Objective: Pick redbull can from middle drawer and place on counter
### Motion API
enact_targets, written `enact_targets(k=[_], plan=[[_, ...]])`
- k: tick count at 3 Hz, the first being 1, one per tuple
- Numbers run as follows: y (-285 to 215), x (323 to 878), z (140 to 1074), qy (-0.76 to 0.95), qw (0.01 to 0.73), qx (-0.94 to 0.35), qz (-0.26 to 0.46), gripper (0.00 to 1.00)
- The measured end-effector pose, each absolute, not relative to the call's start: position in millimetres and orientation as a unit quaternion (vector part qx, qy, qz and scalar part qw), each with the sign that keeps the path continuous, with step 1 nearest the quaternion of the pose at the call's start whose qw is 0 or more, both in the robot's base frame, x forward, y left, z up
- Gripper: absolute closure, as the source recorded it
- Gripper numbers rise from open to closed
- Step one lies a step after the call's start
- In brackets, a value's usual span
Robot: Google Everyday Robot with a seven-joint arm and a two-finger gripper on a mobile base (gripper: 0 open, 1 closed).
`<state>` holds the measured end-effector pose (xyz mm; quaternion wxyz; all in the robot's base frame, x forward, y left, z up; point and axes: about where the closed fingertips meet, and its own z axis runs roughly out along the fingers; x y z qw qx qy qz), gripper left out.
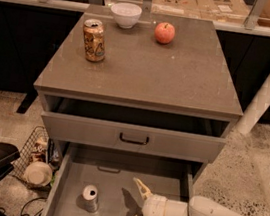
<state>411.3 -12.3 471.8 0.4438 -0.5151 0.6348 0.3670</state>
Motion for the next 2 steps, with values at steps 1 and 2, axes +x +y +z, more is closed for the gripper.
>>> enact_targets(k=[1, 2], plan=[[-12, 411, 472, 0.635, 0.444, -0.515, 0.367, 0.0], [9, 421, 466, 0.621, 0.44, -0.524, 0.382, 0.0]])
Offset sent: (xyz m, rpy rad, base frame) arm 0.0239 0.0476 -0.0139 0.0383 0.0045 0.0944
